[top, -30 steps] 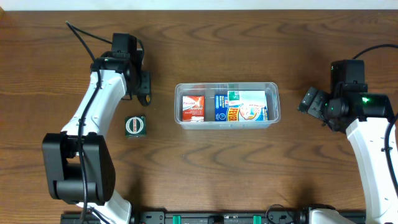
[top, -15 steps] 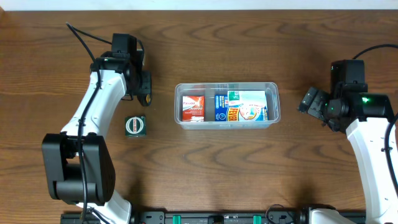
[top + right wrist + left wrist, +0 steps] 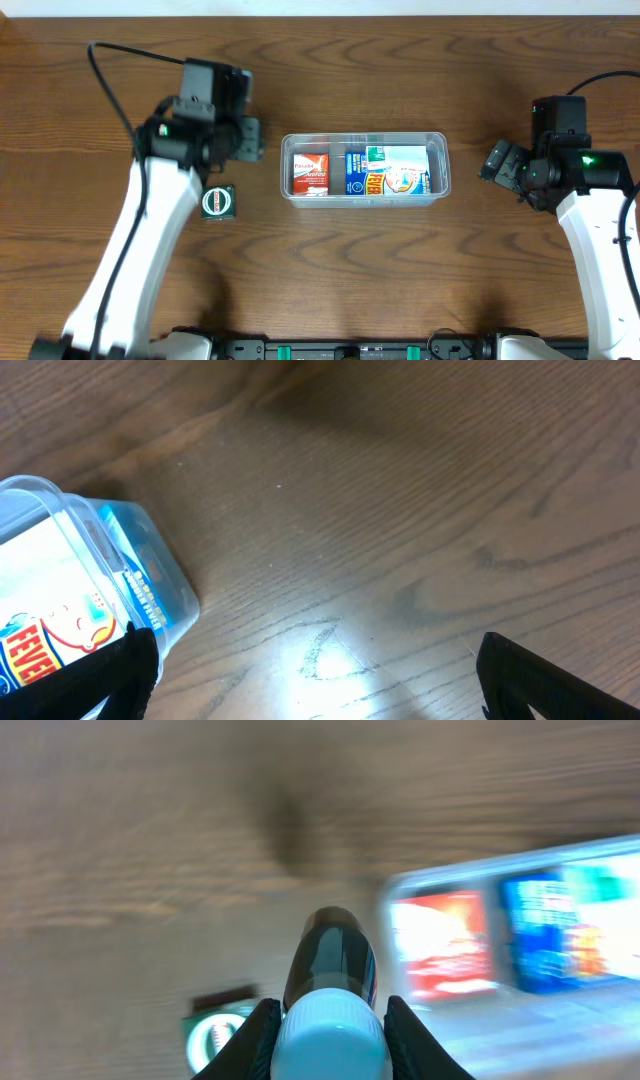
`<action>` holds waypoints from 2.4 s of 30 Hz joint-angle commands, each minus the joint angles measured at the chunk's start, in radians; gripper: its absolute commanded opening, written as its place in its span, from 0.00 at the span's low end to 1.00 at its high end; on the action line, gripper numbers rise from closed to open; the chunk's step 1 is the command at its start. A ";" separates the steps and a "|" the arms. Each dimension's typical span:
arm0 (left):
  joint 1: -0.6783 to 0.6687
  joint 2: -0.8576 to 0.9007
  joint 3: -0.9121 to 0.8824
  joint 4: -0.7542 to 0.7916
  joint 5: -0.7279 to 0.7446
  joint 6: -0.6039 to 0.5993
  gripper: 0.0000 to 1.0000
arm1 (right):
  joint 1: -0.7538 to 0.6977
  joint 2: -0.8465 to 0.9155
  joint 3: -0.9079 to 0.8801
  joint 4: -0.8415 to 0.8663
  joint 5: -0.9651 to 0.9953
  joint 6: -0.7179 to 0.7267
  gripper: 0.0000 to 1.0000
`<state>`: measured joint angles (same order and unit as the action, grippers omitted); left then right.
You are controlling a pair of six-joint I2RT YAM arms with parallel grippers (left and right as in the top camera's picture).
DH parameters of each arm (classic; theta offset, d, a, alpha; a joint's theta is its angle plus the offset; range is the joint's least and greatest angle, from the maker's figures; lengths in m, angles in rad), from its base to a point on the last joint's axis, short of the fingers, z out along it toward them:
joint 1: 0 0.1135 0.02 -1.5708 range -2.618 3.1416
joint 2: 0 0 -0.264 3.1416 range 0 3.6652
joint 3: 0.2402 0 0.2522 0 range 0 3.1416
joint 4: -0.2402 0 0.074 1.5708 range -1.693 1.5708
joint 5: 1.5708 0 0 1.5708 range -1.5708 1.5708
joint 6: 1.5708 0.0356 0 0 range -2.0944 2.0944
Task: Pack container
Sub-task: 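Carry the dark bottle over the container and lower it in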
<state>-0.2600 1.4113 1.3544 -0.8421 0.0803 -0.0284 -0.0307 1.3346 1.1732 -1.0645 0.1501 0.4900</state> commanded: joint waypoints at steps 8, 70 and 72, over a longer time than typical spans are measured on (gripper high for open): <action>-0.235 0.008 0.016 0.036 -0.048 -0.299 0.18 | -0.006 0.003 0.001 -0.001 0.003 0.011 0.99; -0.362 0.349 0.035 0.255 -0.257 -0.621 0.11 | -0.006 0.003 0.001 -0.001 0.003 0.011 0.99; -0.362 0.363 0.035 0.260 -0.257 -0.621 0.12 | -0.006 0.003 0.001 -0.001 0.003 0.011 0.99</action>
<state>-0.6212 1.7428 1.3605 -0.5926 -0.1467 -0.6483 -0.0307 1.3350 1.1732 -1.0645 0.1497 0.4900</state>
